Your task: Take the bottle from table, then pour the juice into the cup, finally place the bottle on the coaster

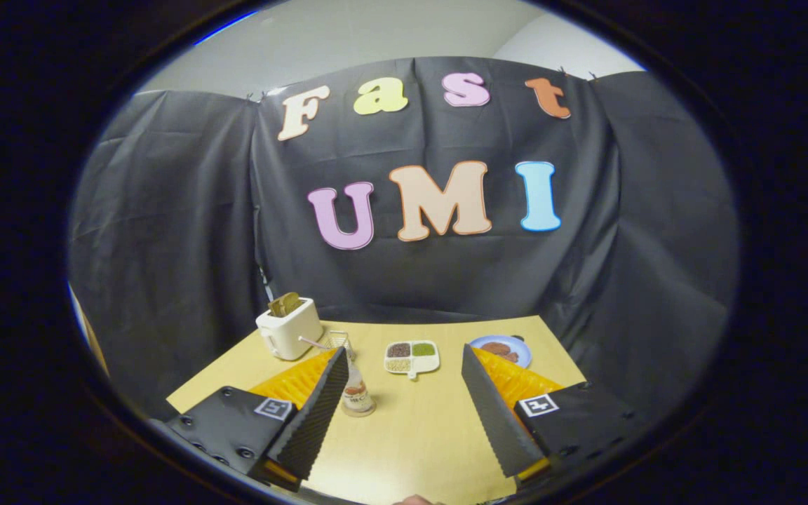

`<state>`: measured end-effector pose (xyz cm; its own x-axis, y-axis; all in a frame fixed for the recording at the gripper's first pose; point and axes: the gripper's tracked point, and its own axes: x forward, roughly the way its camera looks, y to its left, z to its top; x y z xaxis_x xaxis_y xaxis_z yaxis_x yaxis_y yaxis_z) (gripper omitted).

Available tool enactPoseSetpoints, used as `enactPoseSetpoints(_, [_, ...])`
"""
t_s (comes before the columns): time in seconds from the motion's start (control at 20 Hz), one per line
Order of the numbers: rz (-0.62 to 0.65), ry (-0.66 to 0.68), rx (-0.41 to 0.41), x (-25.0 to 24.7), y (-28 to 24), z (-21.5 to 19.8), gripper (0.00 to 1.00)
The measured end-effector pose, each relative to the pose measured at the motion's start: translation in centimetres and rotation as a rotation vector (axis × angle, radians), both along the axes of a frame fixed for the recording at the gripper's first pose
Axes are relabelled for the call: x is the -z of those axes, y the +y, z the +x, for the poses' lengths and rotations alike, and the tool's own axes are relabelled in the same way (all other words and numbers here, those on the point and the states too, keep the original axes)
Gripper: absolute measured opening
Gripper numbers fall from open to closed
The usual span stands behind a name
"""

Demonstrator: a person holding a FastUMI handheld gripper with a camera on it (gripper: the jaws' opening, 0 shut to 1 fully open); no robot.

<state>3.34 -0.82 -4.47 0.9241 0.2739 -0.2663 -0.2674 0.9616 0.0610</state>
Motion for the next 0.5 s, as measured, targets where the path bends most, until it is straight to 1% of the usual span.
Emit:
enactPoseSetpoints(0.2, [0.032, -0.025, -0.007, -1.1, -1.3, -0.9, 1.0])
enactPoseSetpoints(0.35, [0.03, -0.017, -0.015, 0.0, -2.7, -1.3, 1.0])
enactPoseSetpoints(0.5, [0.057, 0.017, -0.03, 1.6, -3.7, -1.5, 1.0])
